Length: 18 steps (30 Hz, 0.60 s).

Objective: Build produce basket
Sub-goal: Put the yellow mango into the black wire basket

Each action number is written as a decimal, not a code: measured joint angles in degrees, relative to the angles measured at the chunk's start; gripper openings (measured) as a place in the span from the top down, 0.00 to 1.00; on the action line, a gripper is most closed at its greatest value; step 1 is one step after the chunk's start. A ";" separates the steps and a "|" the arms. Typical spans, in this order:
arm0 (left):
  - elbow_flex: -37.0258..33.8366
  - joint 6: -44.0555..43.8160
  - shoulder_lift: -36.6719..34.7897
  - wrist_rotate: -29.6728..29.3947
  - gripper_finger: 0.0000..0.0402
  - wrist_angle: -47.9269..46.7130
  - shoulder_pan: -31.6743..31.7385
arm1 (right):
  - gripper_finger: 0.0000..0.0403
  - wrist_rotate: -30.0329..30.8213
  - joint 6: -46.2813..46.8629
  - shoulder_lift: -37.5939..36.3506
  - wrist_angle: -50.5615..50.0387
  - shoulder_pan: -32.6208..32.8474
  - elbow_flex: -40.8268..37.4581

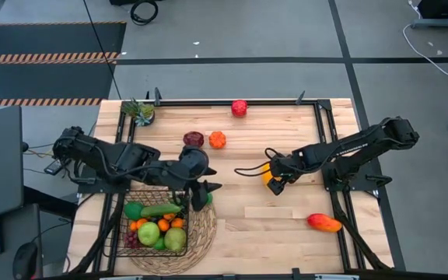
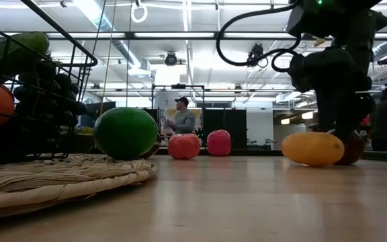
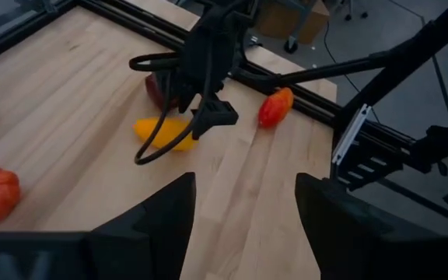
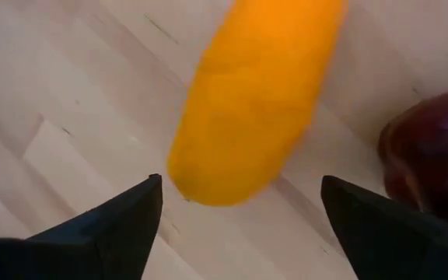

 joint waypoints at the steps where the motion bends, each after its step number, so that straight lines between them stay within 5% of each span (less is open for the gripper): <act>1: 0.00 0.00 0.00 0.00 0.43 0.00 -0.03 | 0.12 0.67 0.00 0.00 0.13 0.00 0.00; 8: 0.00 -0.15 0.00 0.00 0.43 0.00 -0.03 | 0.11 4.55 -0.15 0.96 3.17 -2.36 0.00; 18: 0.00 -0.20 0.02 0.00 0.43 0.04 -0.03 | 0.11 -2.08 -0.62 10.01 9.75 -4.12 0.07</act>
